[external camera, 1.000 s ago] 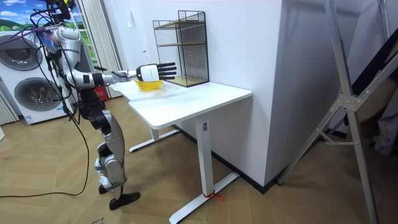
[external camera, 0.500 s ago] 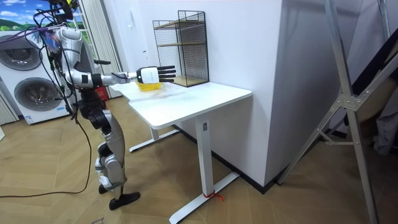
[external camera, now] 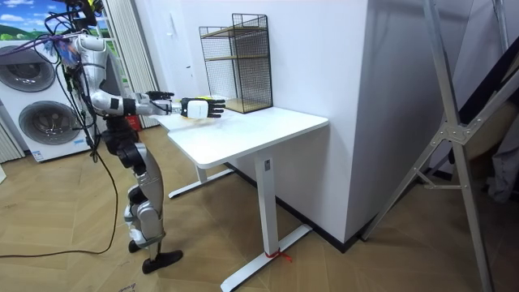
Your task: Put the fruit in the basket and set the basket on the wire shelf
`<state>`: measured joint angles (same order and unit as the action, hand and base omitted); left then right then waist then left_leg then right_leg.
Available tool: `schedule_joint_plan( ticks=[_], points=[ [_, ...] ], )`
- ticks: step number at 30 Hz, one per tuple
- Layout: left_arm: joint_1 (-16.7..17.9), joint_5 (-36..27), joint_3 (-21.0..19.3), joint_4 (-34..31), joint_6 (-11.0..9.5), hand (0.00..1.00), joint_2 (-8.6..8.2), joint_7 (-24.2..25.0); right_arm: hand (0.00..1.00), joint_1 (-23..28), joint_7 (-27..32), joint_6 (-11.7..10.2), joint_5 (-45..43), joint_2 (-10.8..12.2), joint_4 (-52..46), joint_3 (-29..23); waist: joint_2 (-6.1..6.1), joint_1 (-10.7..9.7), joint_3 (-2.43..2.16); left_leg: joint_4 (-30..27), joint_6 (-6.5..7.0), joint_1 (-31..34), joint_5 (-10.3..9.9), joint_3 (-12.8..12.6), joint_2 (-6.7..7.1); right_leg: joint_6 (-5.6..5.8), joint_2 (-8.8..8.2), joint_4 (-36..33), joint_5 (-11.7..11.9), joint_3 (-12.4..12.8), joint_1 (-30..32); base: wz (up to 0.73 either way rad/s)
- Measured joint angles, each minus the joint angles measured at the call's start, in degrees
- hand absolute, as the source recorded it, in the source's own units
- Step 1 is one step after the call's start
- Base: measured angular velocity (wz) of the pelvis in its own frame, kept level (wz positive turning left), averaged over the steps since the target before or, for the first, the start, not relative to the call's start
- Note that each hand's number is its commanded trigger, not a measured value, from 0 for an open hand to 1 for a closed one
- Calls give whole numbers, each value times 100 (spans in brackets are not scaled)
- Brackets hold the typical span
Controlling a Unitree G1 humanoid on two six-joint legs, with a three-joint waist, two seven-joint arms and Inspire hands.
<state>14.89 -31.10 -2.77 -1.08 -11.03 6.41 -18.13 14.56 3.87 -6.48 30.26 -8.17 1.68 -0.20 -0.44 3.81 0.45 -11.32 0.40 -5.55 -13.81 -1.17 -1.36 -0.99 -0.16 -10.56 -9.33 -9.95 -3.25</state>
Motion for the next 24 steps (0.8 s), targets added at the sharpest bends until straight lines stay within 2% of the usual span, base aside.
schedule_joint_plan(
  ticks=[4, 6, 9, 13, 18, 24],
  points=[
    [-138, -90, 114, 303, 21, 0, -2, 498, 0, -50, -273, 0, 454, 67, 23, 87, 56, -60, 31, 6, 0, -16, 0, -35, 0, 2, -34, 3, 0, 34, -9, -4],
    [-152, -91, 197, 438, 163, 0, -5, 772, 0, -50, -455, 4, 598, 118, 97, 177, 61, -78, 36, 13, 0, 1, 0, -101, 1, 2, -26, -6, 1, 42, 32, -6],
    [-186, -85, 167, 476, 209, 0, -9, 954, 0, -51, -601, 38, 780, 121, 229, 273, 77, -91, 36, 16, 1, 25, 0, -108, -1, 1, -19, -23, 1, 58, 38, -1],
    [-209, -84, 176, 523, 250, 0, -25, 1054, 0, -66, -758, 38, 825, 128, 229, 349, 91, -97, 40, 23, 2, 35, -1, -107, -4, -3, 21, -29, 3, 60, 46, 0],
    [-208, -79, 171, 523, 346, 0, -42, 1161, 0, -81, -913, 45, 1032, 131, 248, 356, 113, -63, 15, 32, 2, 26, 0, -107, -4, -3, 21, -28, 3, 51, 45, 0],
    [-208, -80, 160, 529, 357, 0, -52, 1205, 0, -107, -1020, 115, 1337, 138, 380, 398, 90, -39, 2, 6, 2, 6, 0, -108, -3, -3, 16, -24, 4, 44, 39, 0]
  ],
)
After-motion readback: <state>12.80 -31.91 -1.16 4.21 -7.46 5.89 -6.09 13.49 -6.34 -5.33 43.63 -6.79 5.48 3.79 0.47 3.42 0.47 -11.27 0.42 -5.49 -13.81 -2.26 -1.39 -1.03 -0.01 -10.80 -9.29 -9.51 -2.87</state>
